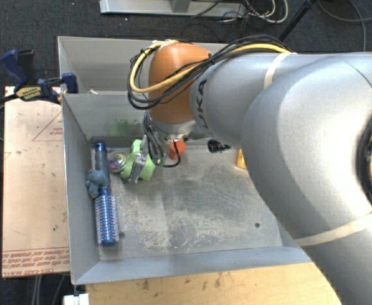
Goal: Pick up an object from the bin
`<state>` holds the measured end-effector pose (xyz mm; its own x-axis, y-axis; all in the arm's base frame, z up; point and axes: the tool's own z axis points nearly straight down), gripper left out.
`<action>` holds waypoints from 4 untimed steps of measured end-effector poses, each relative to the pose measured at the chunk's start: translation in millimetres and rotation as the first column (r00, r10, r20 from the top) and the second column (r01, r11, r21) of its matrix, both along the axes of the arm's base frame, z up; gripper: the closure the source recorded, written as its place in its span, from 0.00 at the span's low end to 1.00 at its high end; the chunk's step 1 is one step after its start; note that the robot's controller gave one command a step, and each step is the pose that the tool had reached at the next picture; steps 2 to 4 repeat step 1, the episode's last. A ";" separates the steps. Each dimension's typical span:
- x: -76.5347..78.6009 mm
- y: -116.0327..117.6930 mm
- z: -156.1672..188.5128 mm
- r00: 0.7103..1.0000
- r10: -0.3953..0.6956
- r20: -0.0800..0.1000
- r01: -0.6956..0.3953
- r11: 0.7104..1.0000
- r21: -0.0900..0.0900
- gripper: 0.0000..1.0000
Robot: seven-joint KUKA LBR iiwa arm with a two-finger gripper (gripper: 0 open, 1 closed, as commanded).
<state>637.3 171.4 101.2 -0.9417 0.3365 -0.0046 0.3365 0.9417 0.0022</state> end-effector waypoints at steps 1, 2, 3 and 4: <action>14.3 0.3 128.9 1.000 0.014 0.007 -0.014 1.000 0.003 1.00; 14.3 0.3 128.9 1.000 0.014 0.007 -0.014 1.000 0.003 1.00; 14.3 0.3 128.9 1.000 0.014 0.007 -0.014 1.000 0.003 1.00; 14.3 0.3 128.9 1.000 0.014 0.007 -0.014 1.000 0.003 1.00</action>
Offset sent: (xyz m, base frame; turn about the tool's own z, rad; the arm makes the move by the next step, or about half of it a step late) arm 0.0122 -0.0014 0.1234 -0.0121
